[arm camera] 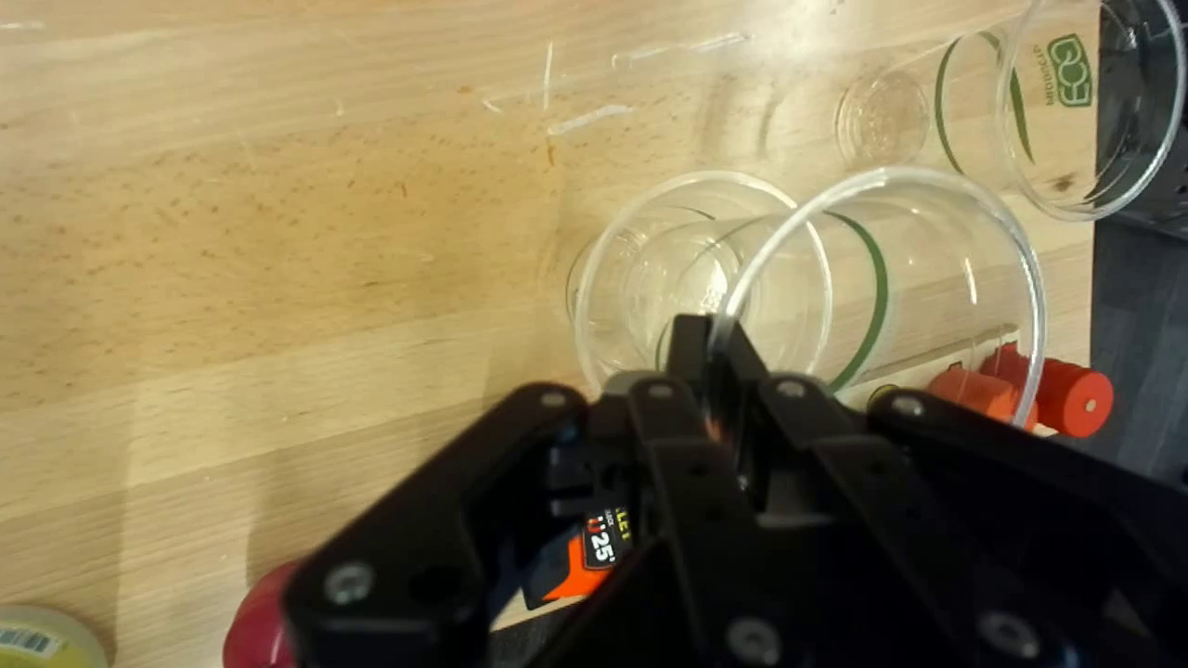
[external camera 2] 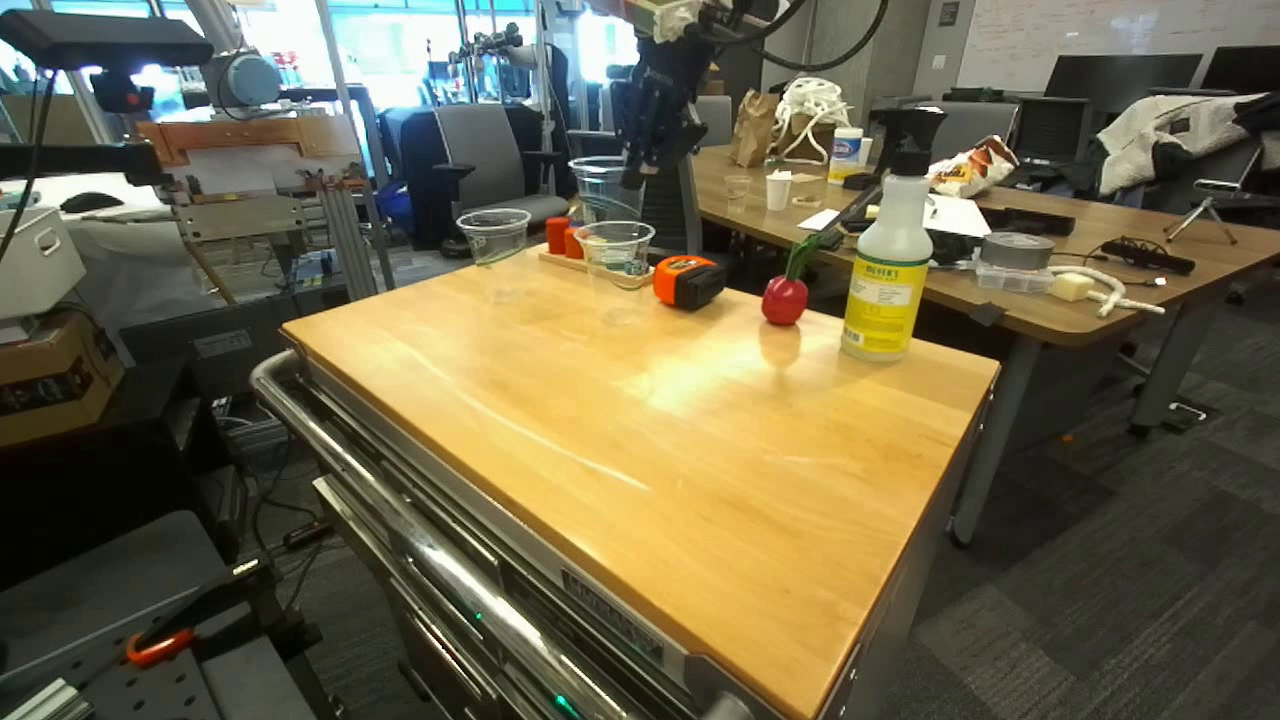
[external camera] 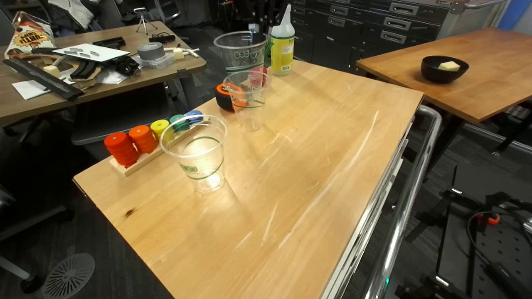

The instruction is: Stack the cups together

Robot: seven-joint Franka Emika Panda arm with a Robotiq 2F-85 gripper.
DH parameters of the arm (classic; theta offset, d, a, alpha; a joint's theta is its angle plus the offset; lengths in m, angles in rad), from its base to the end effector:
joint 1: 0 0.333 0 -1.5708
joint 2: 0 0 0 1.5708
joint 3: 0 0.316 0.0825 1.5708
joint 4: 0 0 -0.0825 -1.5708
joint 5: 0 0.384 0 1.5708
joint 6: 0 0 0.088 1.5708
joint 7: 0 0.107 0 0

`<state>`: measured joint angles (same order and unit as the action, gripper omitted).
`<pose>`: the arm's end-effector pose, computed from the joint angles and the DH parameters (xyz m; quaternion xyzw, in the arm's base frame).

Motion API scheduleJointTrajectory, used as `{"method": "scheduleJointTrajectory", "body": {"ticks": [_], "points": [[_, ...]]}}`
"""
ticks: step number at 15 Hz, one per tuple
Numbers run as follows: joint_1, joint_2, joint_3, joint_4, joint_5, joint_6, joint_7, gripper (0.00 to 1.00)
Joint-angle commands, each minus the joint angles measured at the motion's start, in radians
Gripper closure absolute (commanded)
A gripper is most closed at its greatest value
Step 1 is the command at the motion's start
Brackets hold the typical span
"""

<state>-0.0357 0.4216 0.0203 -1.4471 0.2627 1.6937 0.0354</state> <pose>0.6652 0.0125 0.4364 -0.9860 0.0529 0.0879 0.1314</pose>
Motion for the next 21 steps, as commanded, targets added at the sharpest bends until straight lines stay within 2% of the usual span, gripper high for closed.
{"method": "scheduleJointTrajectory", "body": {"ticks": [1,3,8,11,12,16,21], "points": [[-0.014,0.018,0.010,0.022,0.037,0.015,-0.050,0.68],[-0.012,0.012,0.009,0.015,0.029,0.021,-0.066,0.65],[-0.006,-0.006,-0.001,0.000,-0.002,0.038,-0.075,0.28],[0.027,-0.013,-0.025,-0.003,-0.121,0.034,-0.020,0.04],[0.039,-0.014,-0.034,-0.006,-0.176,0.040,0.007,0.01],[0.073,0.001,-0.044,-0.004,-0.312,0.014,0.121,0.00],[0.095,0.020,-0.032,0.009,-0.316,-0.014,0.187,0.00]]}}
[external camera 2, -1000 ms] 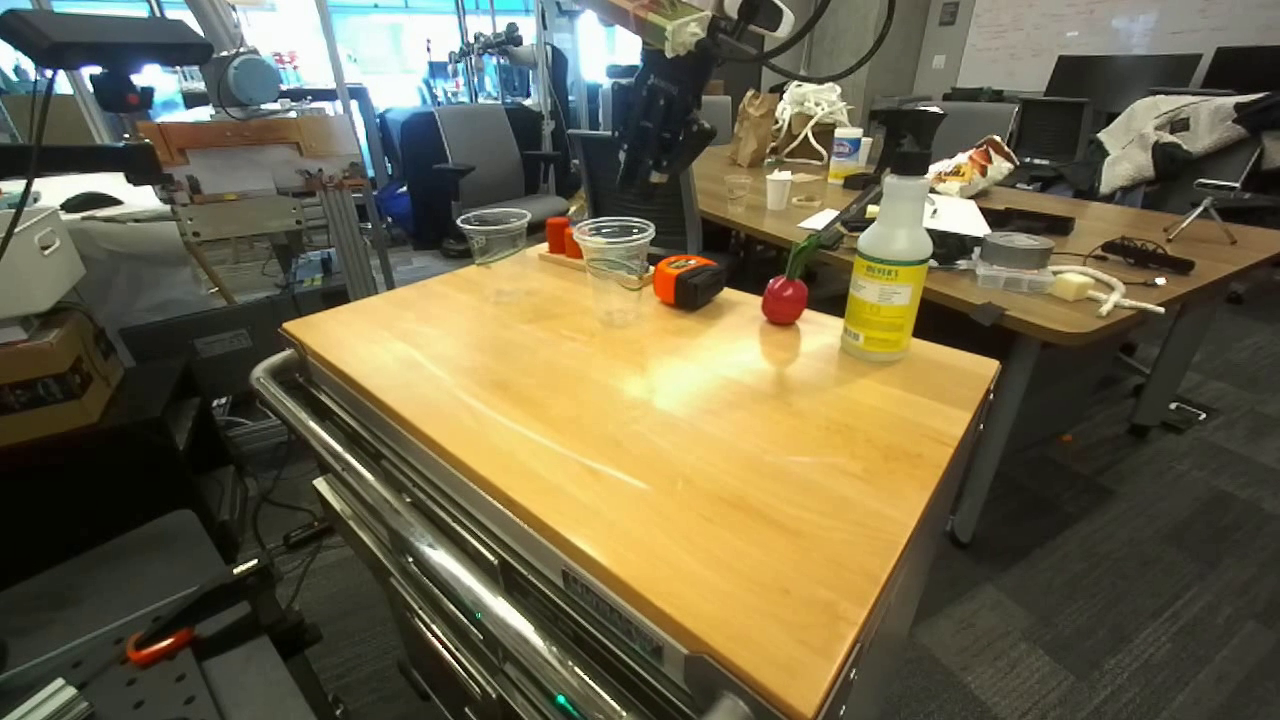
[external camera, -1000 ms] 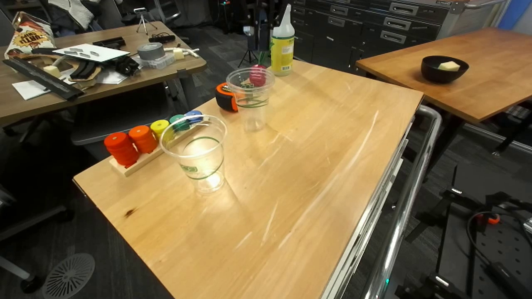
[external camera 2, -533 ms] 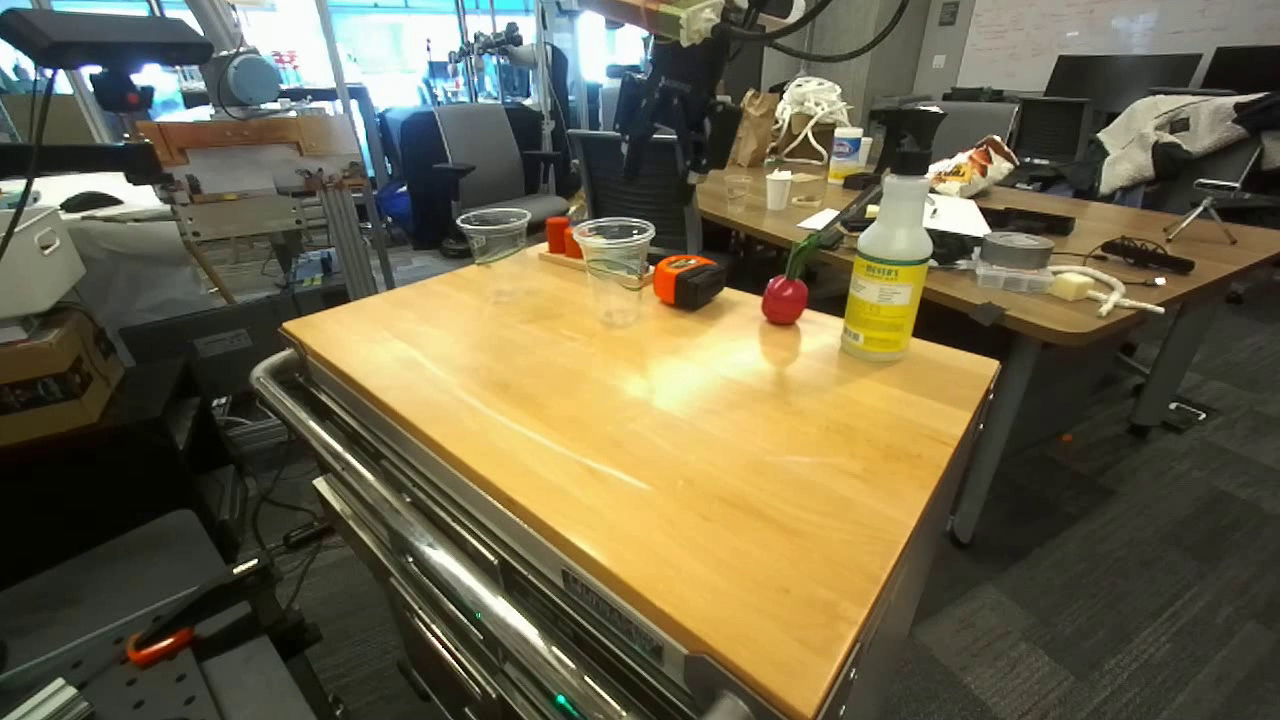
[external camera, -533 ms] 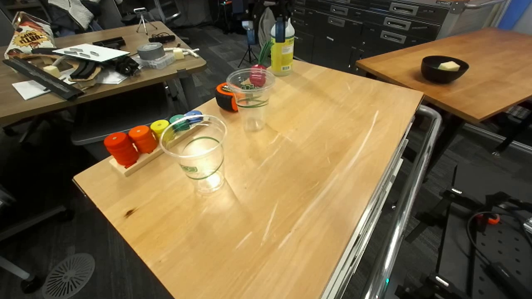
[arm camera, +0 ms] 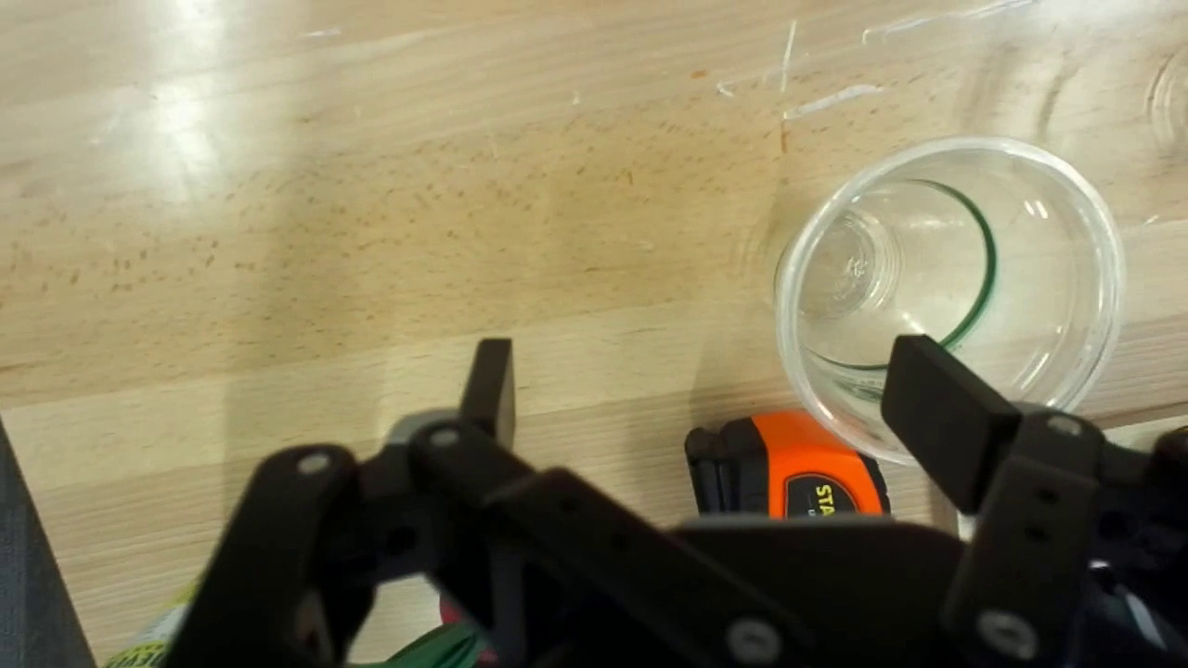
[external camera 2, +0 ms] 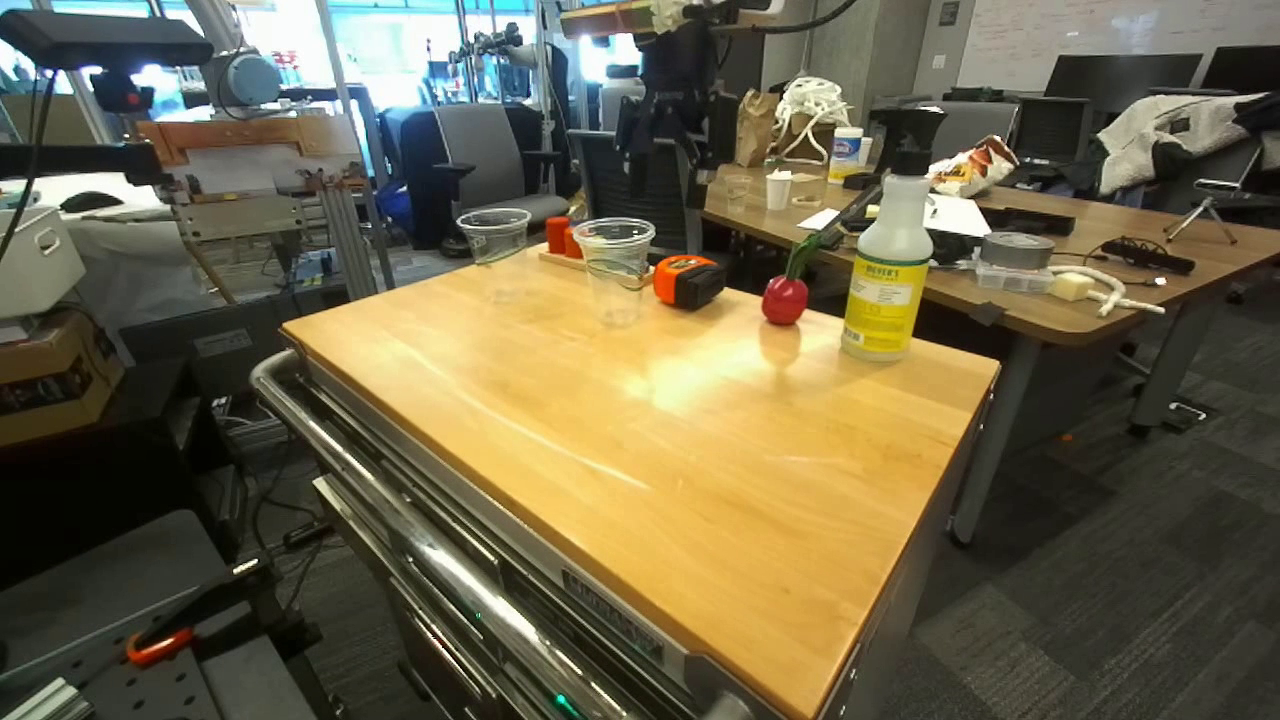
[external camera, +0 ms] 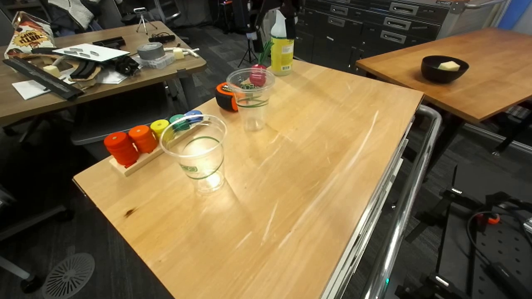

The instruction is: Stack the cups together

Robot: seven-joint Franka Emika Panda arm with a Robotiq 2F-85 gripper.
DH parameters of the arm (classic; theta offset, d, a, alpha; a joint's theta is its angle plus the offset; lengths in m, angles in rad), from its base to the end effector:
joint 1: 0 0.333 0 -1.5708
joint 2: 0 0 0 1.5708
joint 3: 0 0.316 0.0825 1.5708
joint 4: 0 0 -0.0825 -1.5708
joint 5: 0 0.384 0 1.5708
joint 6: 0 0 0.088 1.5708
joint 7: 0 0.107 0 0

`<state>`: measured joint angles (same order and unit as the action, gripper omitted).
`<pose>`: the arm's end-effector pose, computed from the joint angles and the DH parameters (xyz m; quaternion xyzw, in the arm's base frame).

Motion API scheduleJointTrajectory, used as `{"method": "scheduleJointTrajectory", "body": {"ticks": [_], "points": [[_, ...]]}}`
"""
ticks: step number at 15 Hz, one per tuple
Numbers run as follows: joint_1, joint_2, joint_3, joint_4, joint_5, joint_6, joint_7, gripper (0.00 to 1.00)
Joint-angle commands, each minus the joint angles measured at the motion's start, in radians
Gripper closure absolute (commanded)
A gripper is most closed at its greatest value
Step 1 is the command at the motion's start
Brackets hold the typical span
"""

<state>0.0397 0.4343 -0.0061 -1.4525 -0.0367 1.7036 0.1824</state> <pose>0.6652 0.0195 0.4229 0.9932 -0.0698 -0.0889 0.0289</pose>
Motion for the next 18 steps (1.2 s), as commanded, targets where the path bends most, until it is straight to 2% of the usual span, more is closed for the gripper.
{"method": "scheduleJointTrajectory", "body": {"ticks": [1,12,13,14,18], "points": [[0.022,0.010,-0.006,0.012,-0.017,-0.024,0.044,0.00],[0.002,0.078,0.004,0.014,0.050,-0.018,0.017,0.00],[0.000,0.085,0.004,0.017,0.060,-0.014,0.021,0.12],[-0.002,0.091,0.005,0.021,0.069,-0.015,0.020,0.28],[-0.012,0.114,0.010,0.023,0.112,-0.015,0.007,0.60]]}}
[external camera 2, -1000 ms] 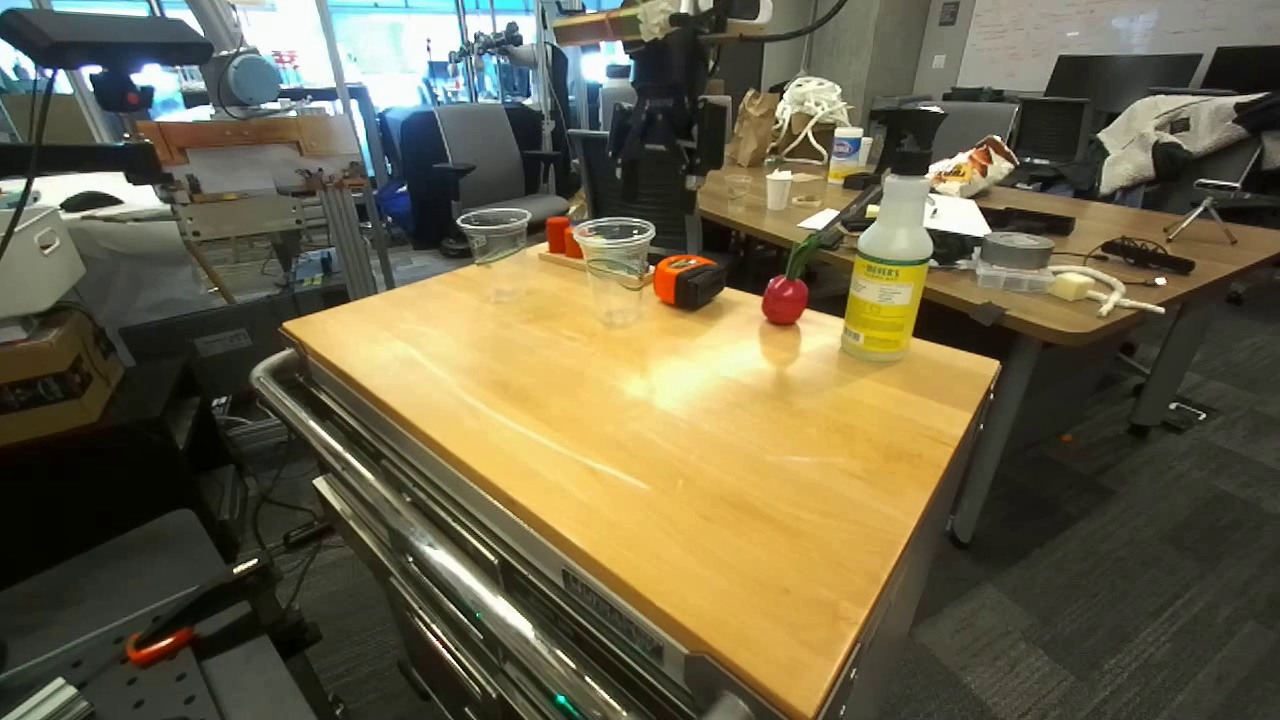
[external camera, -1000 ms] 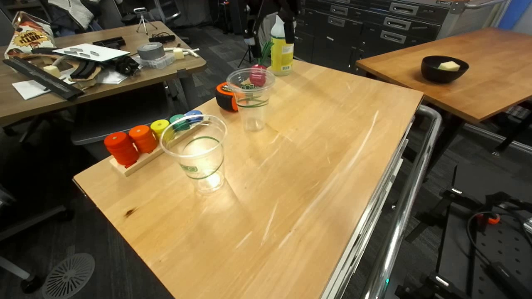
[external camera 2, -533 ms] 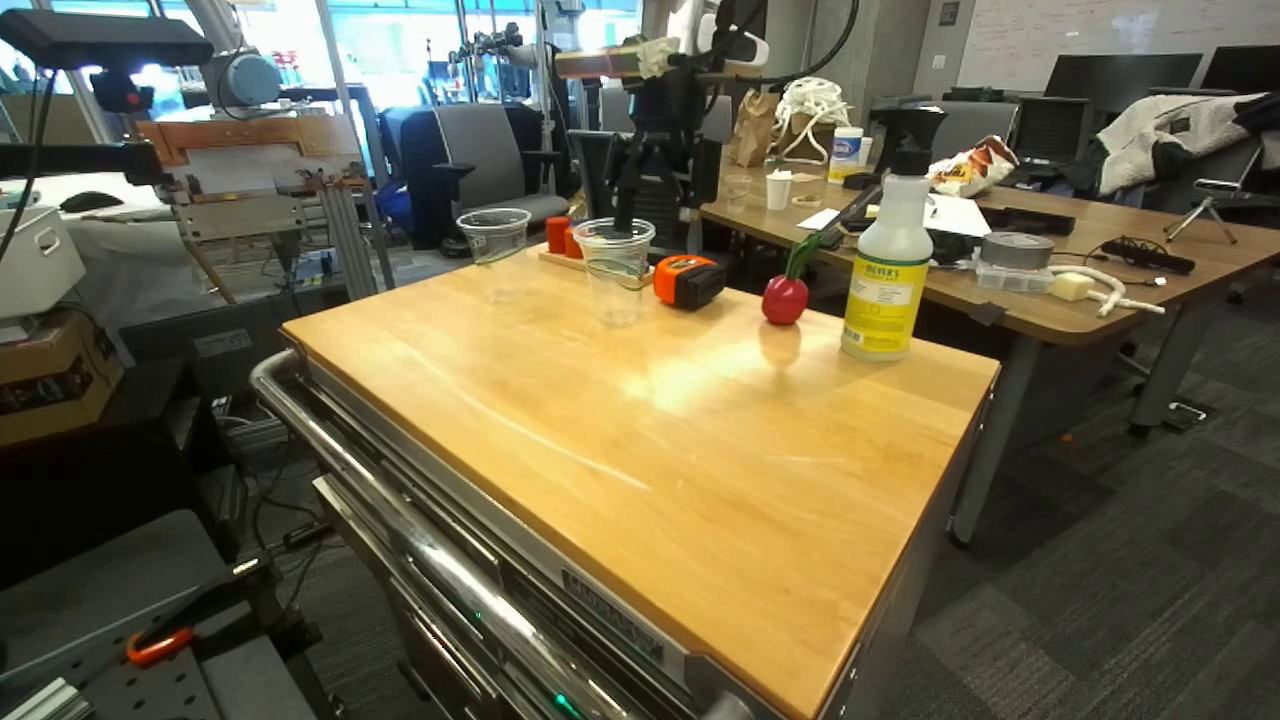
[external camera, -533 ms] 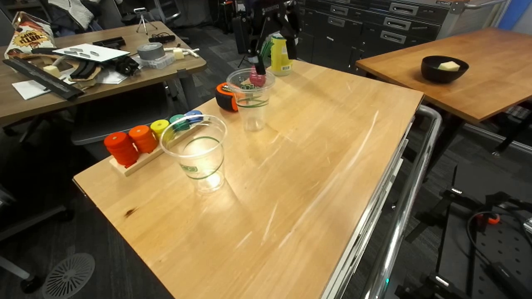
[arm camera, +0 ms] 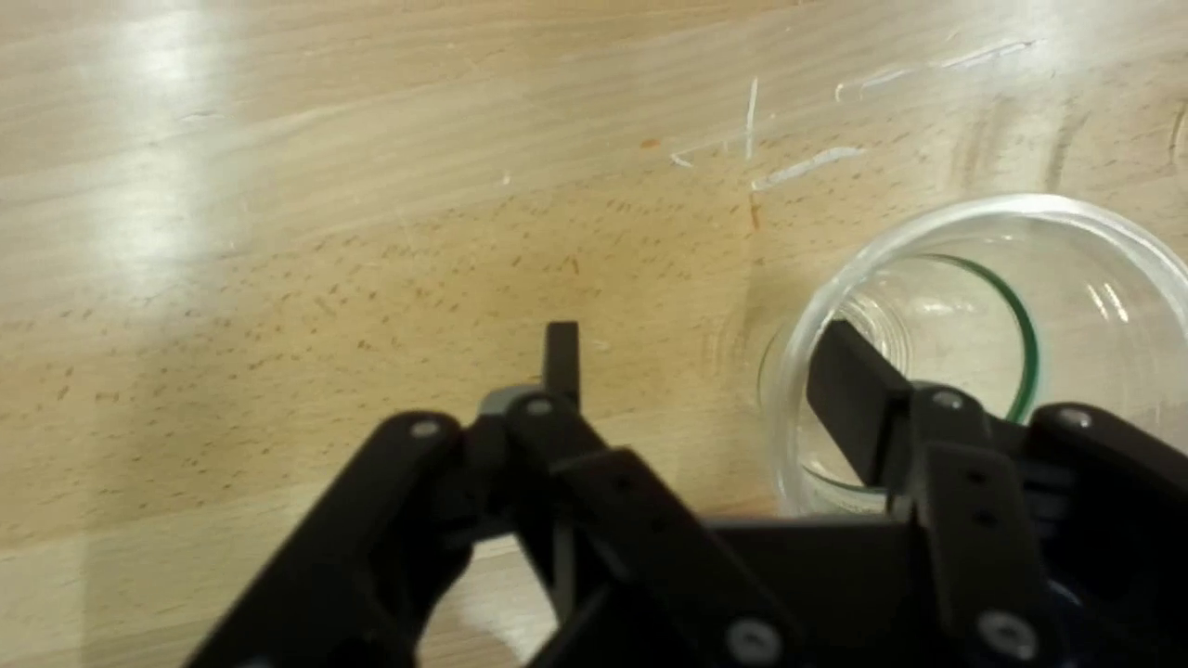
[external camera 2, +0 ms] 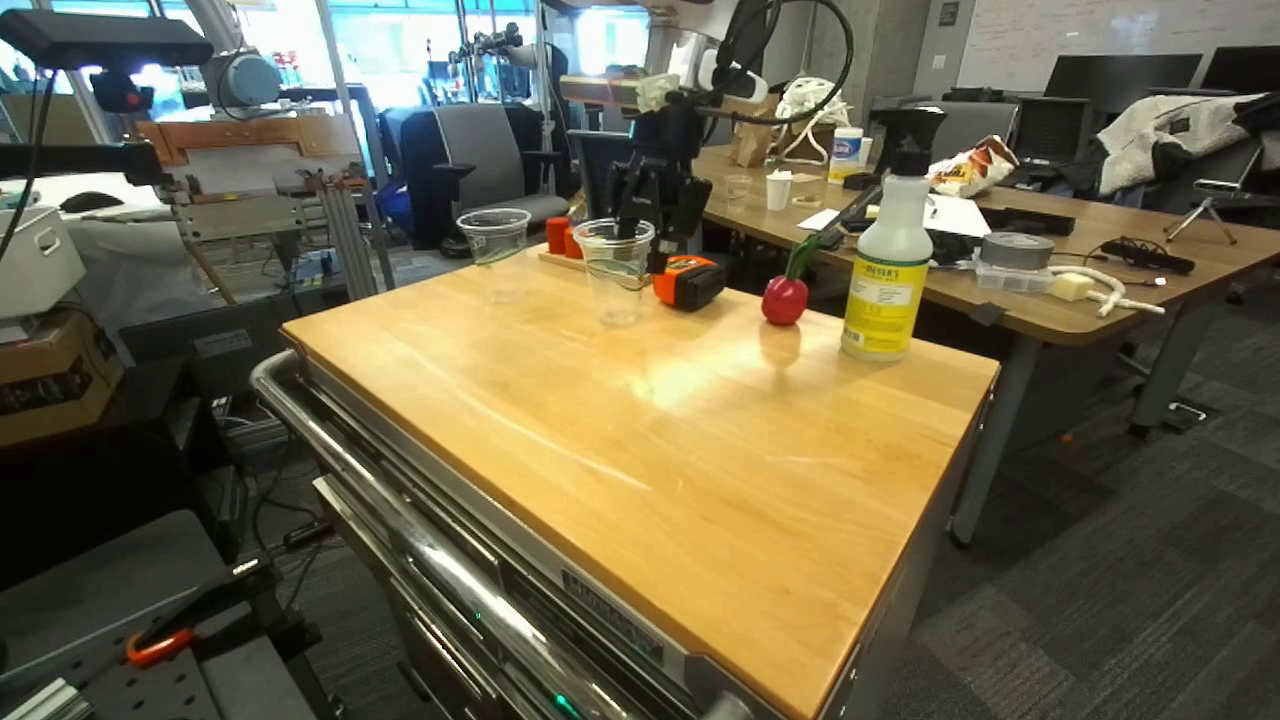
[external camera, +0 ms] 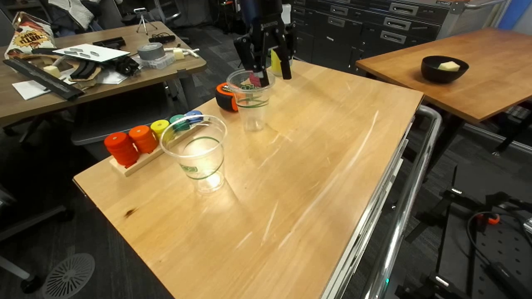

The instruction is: Stack the cups together

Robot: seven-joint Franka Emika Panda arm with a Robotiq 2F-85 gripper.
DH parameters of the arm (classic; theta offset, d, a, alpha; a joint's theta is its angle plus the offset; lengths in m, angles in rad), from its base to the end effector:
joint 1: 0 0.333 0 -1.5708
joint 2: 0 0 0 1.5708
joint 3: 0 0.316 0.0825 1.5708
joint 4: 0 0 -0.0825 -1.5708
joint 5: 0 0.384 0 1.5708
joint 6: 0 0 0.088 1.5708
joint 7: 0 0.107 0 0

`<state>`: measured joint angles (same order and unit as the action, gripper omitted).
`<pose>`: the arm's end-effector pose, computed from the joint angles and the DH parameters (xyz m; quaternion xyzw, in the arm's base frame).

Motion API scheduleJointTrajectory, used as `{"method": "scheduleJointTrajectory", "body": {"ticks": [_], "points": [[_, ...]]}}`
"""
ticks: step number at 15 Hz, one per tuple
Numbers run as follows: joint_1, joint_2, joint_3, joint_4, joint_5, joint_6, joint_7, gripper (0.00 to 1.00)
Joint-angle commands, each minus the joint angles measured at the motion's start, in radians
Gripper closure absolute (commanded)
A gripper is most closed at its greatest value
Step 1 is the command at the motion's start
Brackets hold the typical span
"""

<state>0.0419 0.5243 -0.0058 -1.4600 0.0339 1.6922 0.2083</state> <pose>0.6673 0.0279 0.3587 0.9852 -0.0894 -0.1462 0.0030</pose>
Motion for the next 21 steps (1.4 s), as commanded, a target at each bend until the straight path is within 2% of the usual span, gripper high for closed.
{"method": "scheduleJointTrajectory", "body": {"ticks": [1,5,6,13,18,21], "points": [[-0.016,0.030,0.010,0.030,0.052,-0.001,-0.020,0.67],[-0.018,0.048,0.016,0.033,0.111,0.010,-0.011,0.98],[-0.015,0.050,0.015,0.033,0.112,0.010,-0.007,1.00],[-0.008,0.029,0.008,0.021,0.101,-0.011,0.004,0.99],[-0.034,-0.007,0.013,0.065,0.158,-0.122,0.009,0.99],[-0.030,-0.039,0.011,0.120,0.155,-0.208,0.017,0.99]]}}
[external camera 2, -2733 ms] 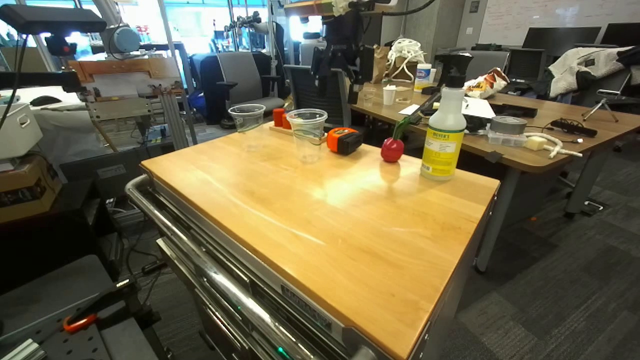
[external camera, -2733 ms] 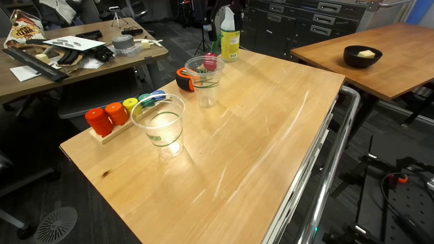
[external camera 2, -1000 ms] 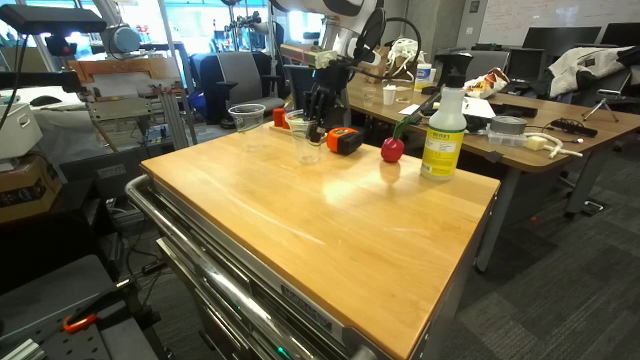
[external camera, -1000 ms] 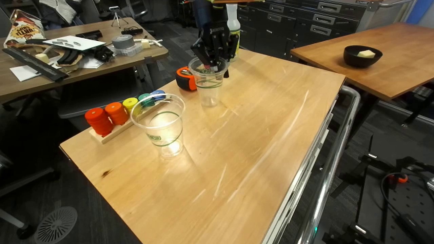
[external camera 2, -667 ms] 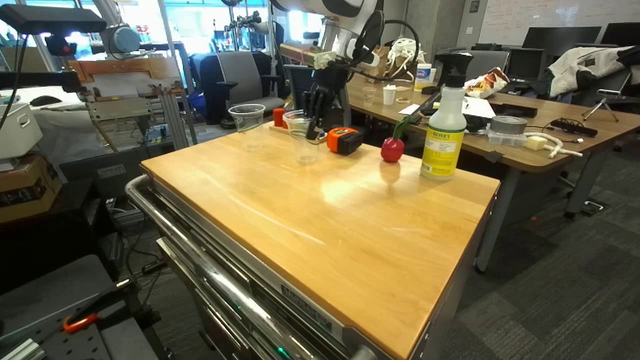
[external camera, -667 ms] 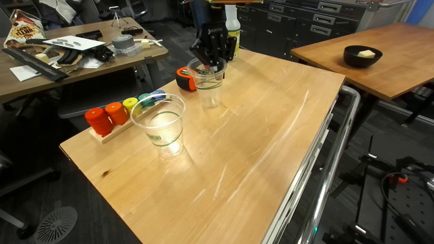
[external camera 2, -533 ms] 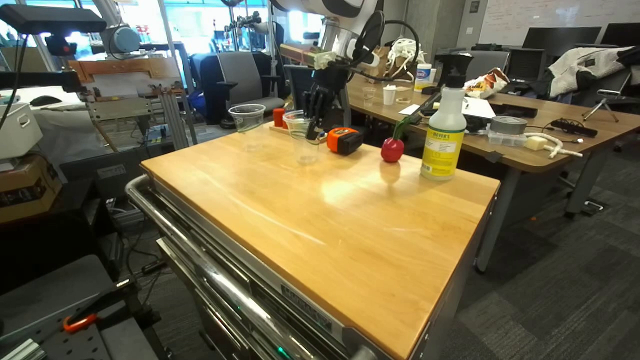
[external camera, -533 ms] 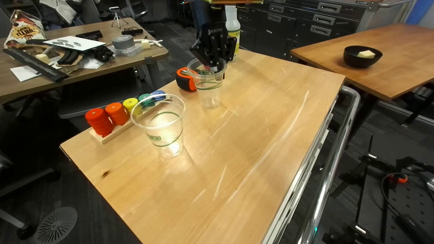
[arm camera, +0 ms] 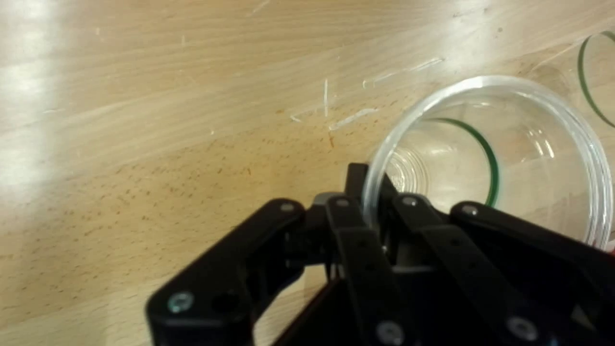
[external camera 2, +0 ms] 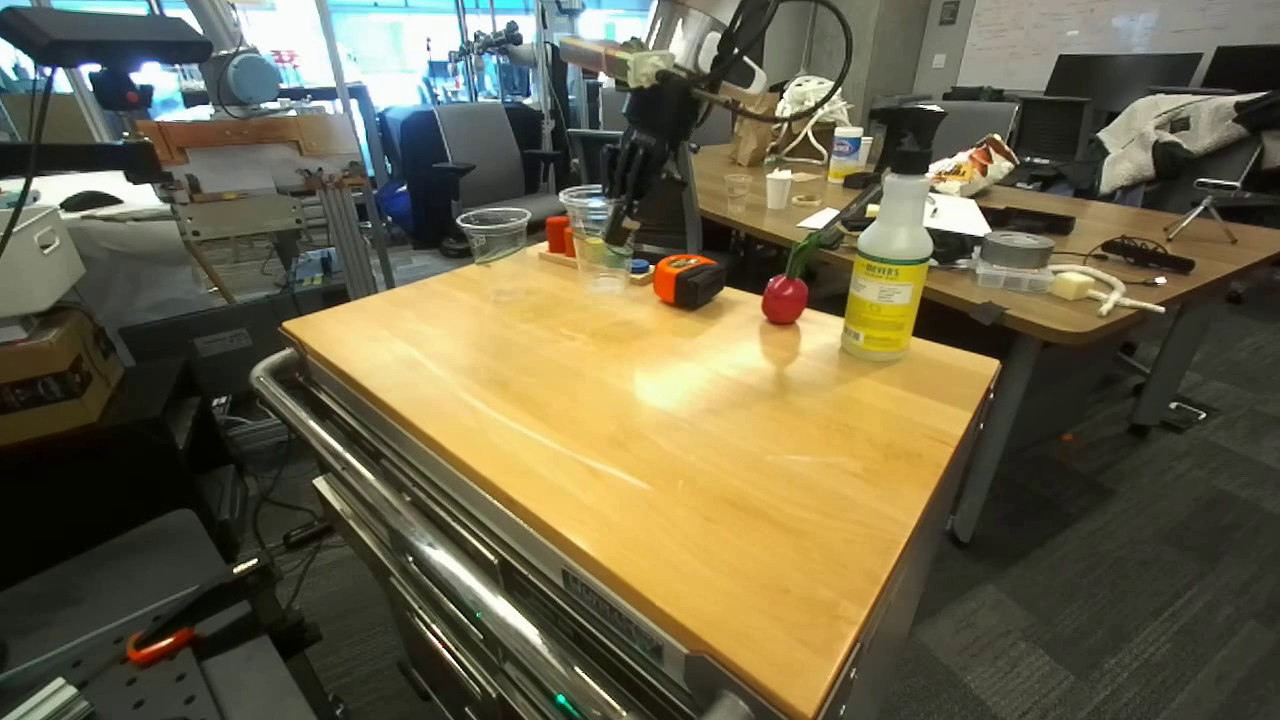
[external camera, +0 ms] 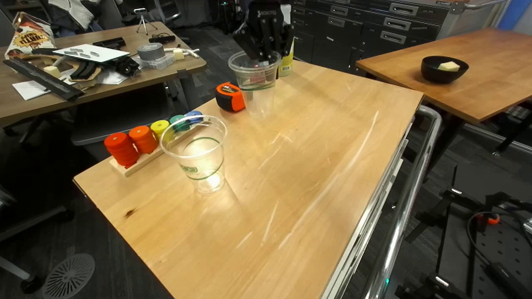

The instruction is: Stack the cups together

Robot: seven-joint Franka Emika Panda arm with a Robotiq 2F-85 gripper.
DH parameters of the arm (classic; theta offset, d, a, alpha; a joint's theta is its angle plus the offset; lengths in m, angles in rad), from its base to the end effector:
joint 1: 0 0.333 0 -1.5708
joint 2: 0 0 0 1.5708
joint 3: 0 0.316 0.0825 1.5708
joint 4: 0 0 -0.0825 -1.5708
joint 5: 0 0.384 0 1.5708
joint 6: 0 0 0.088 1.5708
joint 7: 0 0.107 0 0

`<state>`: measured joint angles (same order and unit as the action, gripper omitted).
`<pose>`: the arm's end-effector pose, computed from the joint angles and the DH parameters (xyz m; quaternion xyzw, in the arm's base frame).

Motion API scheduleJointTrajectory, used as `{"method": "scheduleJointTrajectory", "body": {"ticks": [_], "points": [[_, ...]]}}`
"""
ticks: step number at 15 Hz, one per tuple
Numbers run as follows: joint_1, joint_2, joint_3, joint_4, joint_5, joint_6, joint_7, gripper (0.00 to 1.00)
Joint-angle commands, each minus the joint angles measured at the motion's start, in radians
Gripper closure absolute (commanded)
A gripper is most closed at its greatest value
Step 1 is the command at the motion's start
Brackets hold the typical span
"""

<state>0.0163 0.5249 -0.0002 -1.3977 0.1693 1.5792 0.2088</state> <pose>0.6656 0.0286 0.3813 -0.9758 0.1095 0.1785 0.0635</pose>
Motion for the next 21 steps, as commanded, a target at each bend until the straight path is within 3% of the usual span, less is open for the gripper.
{"method": "scheduleJointTrajectory", "body": {"ticks": [1,9,21], "points": [[0.004,-0.048,0.006,0.082,0.009,-0.127,0.022,0.99],[0.104,-0.065,0.049,0.199,-0.030,-0.248,0.043,0.99],[0.200,-0.020,0.096,0.180,-0.064,-0.194,-0.010,0.99]]}}
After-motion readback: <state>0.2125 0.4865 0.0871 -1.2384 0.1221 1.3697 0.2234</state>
